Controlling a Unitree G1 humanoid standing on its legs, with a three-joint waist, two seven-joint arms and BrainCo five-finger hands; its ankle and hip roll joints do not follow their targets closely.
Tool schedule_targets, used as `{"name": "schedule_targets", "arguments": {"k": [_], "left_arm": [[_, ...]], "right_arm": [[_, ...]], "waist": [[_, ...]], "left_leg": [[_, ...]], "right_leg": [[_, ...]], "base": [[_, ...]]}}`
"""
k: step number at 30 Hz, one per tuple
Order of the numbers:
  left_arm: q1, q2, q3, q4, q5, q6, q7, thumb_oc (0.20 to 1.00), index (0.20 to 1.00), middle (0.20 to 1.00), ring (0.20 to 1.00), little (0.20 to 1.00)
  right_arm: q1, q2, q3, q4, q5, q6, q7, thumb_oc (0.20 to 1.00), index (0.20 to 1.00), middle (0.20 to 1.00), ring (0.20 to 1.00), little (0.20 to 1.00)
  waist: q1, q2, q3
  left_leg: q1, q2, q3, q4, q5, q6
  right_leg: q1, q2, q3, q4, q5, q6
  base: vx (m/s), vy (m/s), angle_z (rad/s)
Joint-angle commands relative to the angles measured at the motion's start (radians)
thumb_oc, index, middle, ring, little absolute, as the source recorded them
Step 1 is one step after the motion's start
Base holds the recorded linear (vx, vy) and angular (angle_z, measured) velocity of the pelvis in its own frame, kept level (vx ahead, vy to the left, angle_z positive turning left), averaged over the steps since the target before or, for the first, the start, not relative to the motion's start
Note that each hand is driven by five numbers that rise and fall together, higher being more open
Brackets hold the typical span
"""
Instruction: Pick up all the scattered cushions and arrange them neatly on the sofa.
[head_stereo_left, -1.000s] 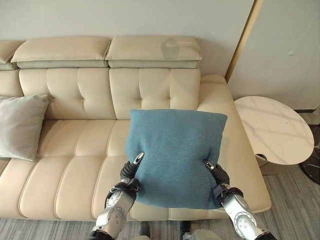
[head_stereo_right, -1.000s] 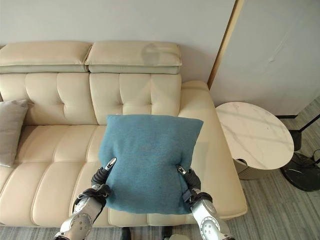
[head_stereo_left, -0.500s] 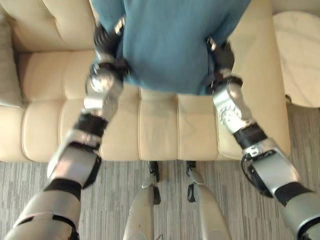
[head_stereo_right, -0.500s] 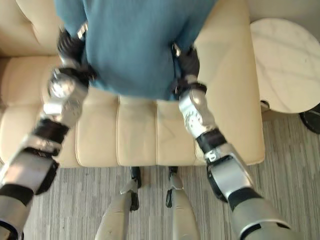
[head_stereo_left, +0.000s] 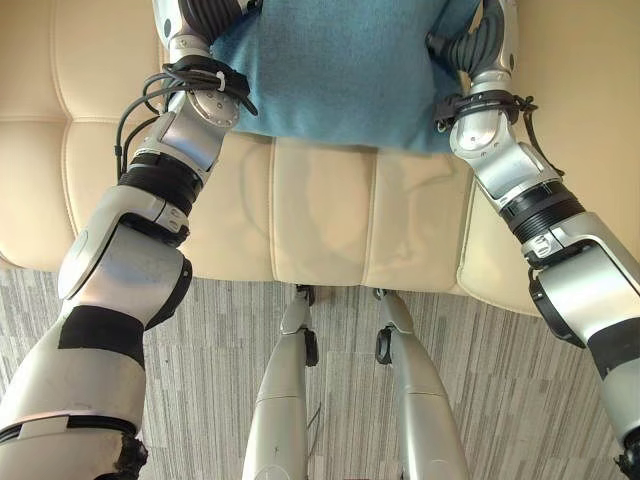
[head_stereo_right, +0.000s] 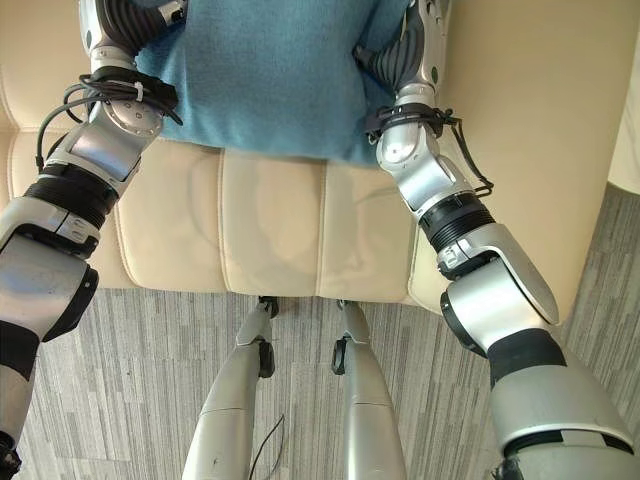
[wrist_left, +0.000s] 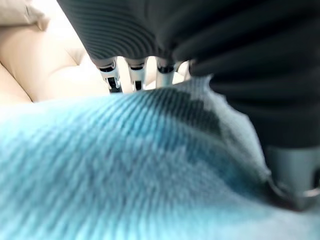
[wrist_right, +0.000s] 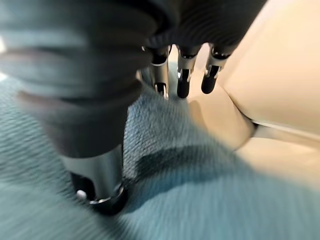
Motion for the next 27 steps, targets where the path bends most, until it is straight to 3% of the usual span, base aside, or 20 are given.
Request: {"name": "schedule_targets", "arguments": {"k": [1, 6, 10, 11, 14, 15, 16, 19, 21, 22, 26, 27], "left_arm": [[-0.098, -0.029, 0.007, 0.025, -0.004, -0.055, 0.010, 1.000, 1.000, 1.000, 1.000, 1.000], [-0.029, -0.022, 0.088, 0.067, -0.144, -0.070, -0.037, 1.000, 1.000, 1.000, 1.000, 1.000], [0.134, 0.000, 0.215, 0.000, -0.394, -0.139, -0.159, 1.000, 1.000, 1.000, 1.000, 1.000], [0.140, 0.001, 0.216, -0.003, -0.395, -0.139, -0.161, 1.000, 1.000, 1.000, 1.000, 1.000], [0.358, -0.001, 0.342, -0.102, -0.546, -0.170, -0.225, 1.000, 1.000, 1.000, 1.000, 1.000], [0.429, -0.009, 0.378, -0.129, -0.576, -0.173, -0.239, 1.000, 1.000, 1.000, 1.000, 1.000], [0.526, -0.014, 0.432, -0.159, -0.607, -0.177, -0.255, 1.000, 1.000, 1.000, 1.000, 1.000], [0.699, -0.026, 0.515, -0.204, -0.623, -0.168, -0.280, 1.000, 1.000, 1.000, 1.000, 1.000], [0.704, -0.027, 0.515, -0.207, -0.622, -0.167, -0.279, 1.000, 1.000, 1.000, 1.000, 1.000], [0.870, -0.056, 0.573, -0.256, -0.600, -0.159, -0.301, 1.000, 1.000, 1.000, 1.000, 1.000], [1.028, -0.090, 0.606, -0.291, -0.547, -0.143, -0.321, 1.000, 1.000, 1.000, 1.000, 1.000], [1.129, -0.114, 0.614, -0.333, -0.490, -0.132, -0.337, 1.000, 1.000, 1.000, 1.000, 1.000]], "right_arm": [[-0.135, 0.082, -0.014, 0.013, -0.057, -0.038, -0.031, 1.000, 1.000, 1.000, 1.000, 1.000], [-0.050, 0.066, -0.051, 0.045, -0.024, -0.018, -0.003, 1.000, 1.000, 1.000, 1.000, 1.000], [0.087, 0.038, -0.147, 0.000, 0.045, -0.017, 0.014, 1.000, 1.000, 1.000, 1.000, 1.000], [0.093, 0.039, -0.147, -0.005, 0.045, -0.015, 0.014, 1.000, 1.000, 1.000, 1.000, 1.000], [0.254, 0.033, -0.259, -0.097, 0.067, -0.022, 0.027, 1.000, 1.000, 1.000, 1.000, 1.000], [0.310, 0.034, -0.283, -0.133, 0.063, -0.024, 0.030, 1.000, 1.000, 1.000, 1.000, 1.000], [0.391, 0.029, -0.330, -0.175, 0.068, -0.034, 0.035, 1.000, 1.000, 1.000, 1.000, 1.000], [0.553, 0.038, -0.410, -0.258, 0.086, -0.051, 0.056, 1.000, 1.000, 1.000, 1.000, 1.000], [0.558, 0.039, -0.409, -0.263, 0.085, -0.050, 0.056, 1.000, 1.000, 1.000, 1.000, 1.000], [0.721, 0.071, -0.471, -0.342, 0.114, -0.077, 0.095, 1.000, 1.000, 1.000, 1.000, 1.000], [0.886, 0.124, -0.513, -0.406, 0.177, -0.108, 0.163, 1.000, 1.000, 1.000, 1.000, 1.000], [0.982, 0.145, -0.540, -0.438, 0.225, -0.125, 0.219, 1.000, 1.000, 1.000, 1.000, 1.000]], "waist": [[-0.005, -0.041, -0.007], [-0.006, -0.040, 0.000], [-0.004, -0.031, 0.009], [-0.004, -0.031, 0.008], [-0.006, -0.024, 0.008], [-0.007, -0.021, -0.006], [-0.010, -0.020, -0.009], [-0.012, -0.019, -0.032], [-0.012, -0.019, -0.033], [-0.013, -0.021, -0.053], [-0.016, -0.023, -0.083], [-0.022, -0.021, -0.107]], "left_leg": [[0.033, -0.012, -0.045, 0.048, -0.163, -0.031], [0.074, -0.015, -0.044, 0.037, -0.161, -0.028], [0.150, -0.017, -0.036, 0.027, -0.167, -0.028], [0.154, -0.017, -0.035, 0.026, -0.167, -0.028], [0.207, -0.023, -0.018, 0.023, -0.153, -0.021], [0.239, -0.019, -0.026, 0.016, -0.181, -0.027], [0.255, -0.022, -0.011, 0.014, -0.159, -0.021], [0.316, -0.020, -0.005, -0.003, -0.163, -0.020], [0.320, -0.020, -0.005, -0.006, -0.163, -0.021], [0.385, -0.016, 0.000, -0.024, -0.166, -0.018], [0.466, -0.014, 0.008, -0.060, -0.163, -0.016], [0.515, -0.012, 0.015, -0.088, -0.157, -0.015]], "right_leg": [[0.073, -0.070, 0.037, 0.086, -0.243, 0.133], [0.112, -0.070, 0.035, 0.071, -0.234, 0.131], [0.191, -0.070, 0.030, 0.052, -0.231, 0.127], [0.195, -0.070, 0.031, 0.050, -0.231, 0.128], [0.254, -0.078, 0.021, 0.034, -0.207, 0.117], [0.287, -0.073, 0.026, 0.026, -0.229, 0.122], [0.309, -0.078, 0.017, 0.017, -0.206, 0.115], [0.368, -0.079, 0.010, -0.002, -0.203, 0.115], [0.372, -0.079, 0.010, -0.004, -0.203, 0.115], [0.439, -0.082, 0.007, -0.021, -0.205, 0.117], [0.516, -0.083, 0.006, -0.051, -0.201, 0.125], [0.560, -0.087, 0.002, -0.072, -0.193, 0.134]], "base": [[0.00, 0.000, 0.00], [0.00, 0.009, 0.02], [-0.01, 0.038, 0.04], [-0.01, 0.061, 0.06], [-0.04, 0.067, -0.06], [0.03, 0.075, -0.09], [0.03, 0.058, -0.07], [0.01, 0.045, -0.12], [0.05, 0.029, -0.06], [0.08, 0.046, -0.04], [0.12, 0.073, -0.08], [0.07, 0.062, -0.09]]}}
